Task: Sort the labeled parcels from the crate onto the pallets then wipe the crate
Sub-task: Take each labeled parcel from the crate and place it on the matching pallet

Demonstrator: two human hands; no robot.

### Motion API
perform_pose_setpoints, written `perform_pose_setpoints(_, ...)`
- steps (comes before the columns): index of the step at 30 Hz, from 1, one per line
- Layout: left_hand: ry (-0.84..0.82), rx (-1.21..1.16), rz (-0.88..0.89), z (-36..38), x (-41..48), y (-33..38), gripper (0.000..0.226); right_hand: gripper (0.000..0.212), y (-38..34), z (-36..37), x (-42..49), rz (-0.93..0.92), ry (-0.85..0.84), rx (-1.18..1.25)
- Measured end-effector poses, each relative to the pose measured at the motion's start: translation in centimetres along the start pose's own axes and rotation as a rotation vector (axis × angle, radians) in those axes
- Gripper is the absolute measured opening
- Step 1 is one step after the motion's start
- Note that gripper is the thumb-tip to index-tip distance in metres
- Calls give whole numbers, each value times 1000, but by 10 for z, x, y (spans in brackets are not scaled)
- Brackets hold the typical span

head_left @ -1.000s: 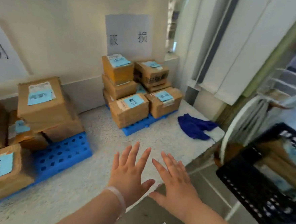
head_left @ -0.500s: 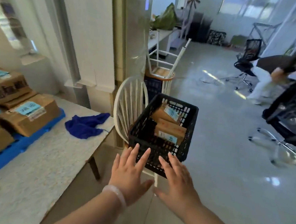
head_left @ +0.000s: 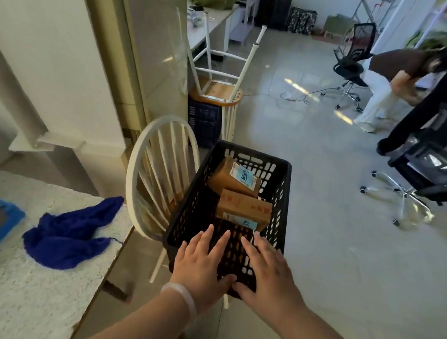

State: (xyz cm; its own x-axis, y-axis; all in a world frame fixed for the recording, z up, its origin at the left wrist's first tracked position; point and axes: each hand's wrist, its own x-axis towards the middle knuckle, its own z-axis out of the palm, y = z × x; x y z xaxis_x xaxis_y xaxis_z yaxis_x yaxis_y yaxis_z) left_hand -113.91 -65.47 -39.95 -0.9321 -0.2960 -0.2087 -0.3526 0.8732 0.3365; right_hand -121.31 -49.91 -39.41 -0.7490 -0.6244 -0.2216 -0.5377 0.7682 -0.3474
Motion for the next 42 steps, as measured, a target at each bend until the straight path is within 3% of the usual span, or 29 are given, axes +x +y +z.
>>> perform_pose_setpoints(5, -69, 2, -11, -7, 79, -16, 83, 85, 14, -2, 57, 93, -24, 5)
perform_pose_setpoints(8, -111, -28, -50, 3, 110, -16, 82, 85, 27, 1, 80, 63, -131, -58)
perform_pose_setpoints(12, -201, -63, -106, 23, 141, -15, 82, 84, 49, 1, 128, 41, -145, -94)
perform_pose_setpoints(24, -215, -301, -434, 97, 221, 2, 80, 85, 130, 40, 297, -279, -389, -480)
perform_pose_setpoints(30, -257, -456, -591, 128, 238, 5, 76, 109, 145, 71, 347, -385, -531, -710)
perform_pose_setpoints(36, -254, -560, -700, 134, 231, 5, 77, 108, 147, 67, 351, -426, -475, -541)
perform_pose_setpoints(39, -207, -628, -778, 121, 223, 8, 79, 102, 142, 48, 344, -361, -508, -271)
perform_pose_setpoints(42, -136, -674, -809, 99, 216, 14, 81, 97, 132, 24, 334, -161, -624, 151)
